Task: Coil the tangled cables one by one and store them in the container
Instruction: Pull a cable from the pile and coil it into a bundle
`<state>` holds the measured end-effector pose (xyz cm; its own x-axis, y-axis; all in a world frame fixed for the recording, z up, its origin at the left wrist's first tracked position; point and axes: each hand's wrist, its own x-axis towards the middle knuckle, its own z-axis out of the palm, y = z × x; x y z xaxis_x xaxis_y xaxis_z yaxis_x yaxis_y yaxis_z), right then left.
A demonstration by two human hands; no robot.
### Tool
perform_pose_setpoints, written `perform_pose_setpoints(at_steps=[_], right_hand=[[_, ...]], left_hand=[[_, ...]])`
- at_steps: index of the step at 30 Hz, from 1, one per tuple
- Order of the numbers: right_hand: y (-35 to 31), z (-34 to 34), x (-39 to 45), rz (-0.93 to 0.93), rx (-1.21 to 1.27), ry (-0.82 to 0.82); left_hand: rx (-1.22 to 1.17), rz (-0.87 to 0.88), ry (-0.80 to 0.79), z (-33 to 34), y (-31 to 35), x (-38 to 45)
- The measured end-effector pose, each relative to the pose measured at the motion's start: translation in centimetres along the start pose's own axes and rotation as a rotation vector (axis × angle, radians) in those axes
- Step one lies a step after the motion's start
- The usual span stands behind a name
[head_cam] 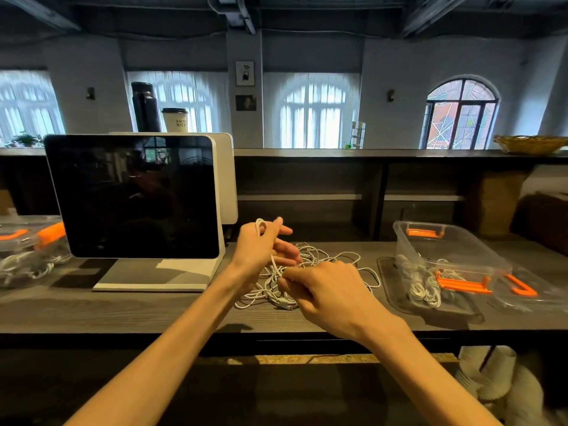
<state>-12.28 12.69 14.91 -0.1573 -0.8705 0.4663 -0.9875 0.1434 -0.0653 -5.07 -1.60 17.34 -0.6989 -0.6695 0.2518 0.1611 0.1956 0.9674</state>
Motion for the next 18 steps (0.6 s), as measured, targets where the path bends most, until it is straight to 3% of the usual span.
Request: perform_pose_setpoints(at_steps=[4, 7, 10, 14, 18], right_hand=[[-1.1, -2.1, 0.2, -0.099, -0.054, -0.058], [-1.4, -2.6, 0.3, -0.041, -0.079, -0.131], [-1.2, -2.4, 0.3, 0.056, -0.119, -0.153], [-0.7, -2.1, 0.4, 0.034, -0.079, -0.044], [0.5, -2.7, 0.2, 0.069, 0.260, 0.104]], left_hand=[[-0.008, -0.090, -0.146, 0.2, 0.3, -0.6], [-0.248, -0.237, -0.221, 0.4, 0.8, -1.1], [-0.480, -0.339, -0.176, 0.3, 1.1, -1.2], [-0.313, -0.304, -0.146, 0.0, 0.8, -0.9], [-0.137, -0.239, -0.134, -0.5, 1.1, -0.7]])
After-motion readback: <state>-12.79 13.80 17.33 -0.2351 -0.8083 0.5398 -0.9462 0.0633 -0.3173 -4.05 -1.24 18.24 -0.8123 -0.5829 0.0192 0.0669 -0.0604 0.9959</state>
